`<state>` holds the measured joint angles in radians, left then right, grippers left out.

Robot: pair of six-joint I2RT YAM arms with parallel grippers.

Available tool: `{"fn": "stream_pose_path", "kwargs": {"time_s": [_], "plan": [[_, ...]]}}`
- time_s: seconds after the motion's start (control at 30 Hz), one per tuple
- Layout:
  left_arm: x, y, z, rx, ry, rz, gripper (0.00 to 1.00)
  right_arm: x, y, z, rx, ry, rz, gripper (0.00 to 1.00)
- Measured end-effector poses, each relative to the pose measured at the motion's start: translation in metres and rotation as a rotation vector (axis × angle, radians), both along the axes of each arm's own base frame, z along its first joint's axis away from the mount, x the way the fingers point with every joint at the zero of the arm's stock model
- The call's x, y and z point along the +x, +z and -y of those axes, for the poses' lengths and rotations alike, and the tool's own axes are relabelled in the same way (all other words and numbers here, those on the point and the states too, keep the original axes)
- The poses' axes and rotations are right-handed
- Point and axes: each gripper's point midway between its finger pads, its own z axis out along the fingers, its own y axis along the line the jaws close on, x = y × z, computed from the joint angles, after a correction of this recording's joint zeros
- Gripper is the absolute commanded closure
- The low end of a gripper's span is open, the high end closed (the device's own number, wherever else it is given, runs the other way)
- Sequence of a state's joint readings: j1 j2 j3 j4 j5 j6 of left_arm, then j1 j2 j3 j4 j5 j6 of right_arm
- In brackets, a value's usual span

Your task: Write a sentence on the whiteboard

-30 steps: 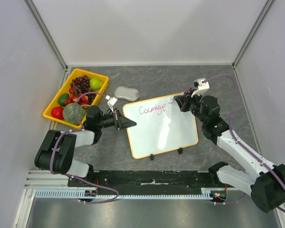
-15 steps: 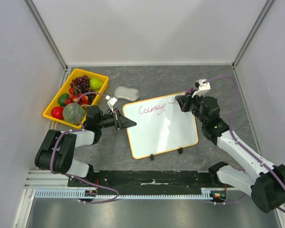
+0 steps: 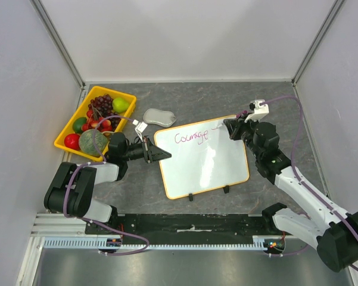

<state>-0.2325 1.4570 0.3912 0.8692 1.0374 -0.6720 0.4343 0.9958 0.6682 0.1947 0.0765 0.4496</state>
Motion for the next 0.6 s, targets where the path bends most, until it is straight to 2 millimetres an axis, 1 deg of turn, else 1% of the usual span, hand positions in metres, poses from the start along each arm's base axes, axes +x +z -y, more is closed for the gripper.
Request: {"fn": "stream_pose_path", "kwargs": {"time_s": [0.17,0.23,0.4,0.5,0.6], "plan": [[0.000,0.000,0.000,0.000,-0.001,0.000,0.98,-0.003,0.012,-0.002,0.044,0.008,0.022,1.00],[0.000,0.000,0.000,0.000,-0.002,0.000,0.98,-0.002,0.014,-0.004,0.050,0.012,0.023,1.00],[0.000,0.000,0.000,0.000,-0.002,-0.001,0.98,0.006,0.008,-0.009,0.055,0.017,0.003,1.00],[0.000,0.000,0.000,-0.001,-0.002,-0.001,0.98,0.008,0.002,-0.010,0.054,0.017,-0.015,1.00],[0.000,-0.001,0.000,0.000,-0.002,-0.002,0.98,0.008,0.002,-0.010,0.057,0.017,-0.016,1.00]]}}
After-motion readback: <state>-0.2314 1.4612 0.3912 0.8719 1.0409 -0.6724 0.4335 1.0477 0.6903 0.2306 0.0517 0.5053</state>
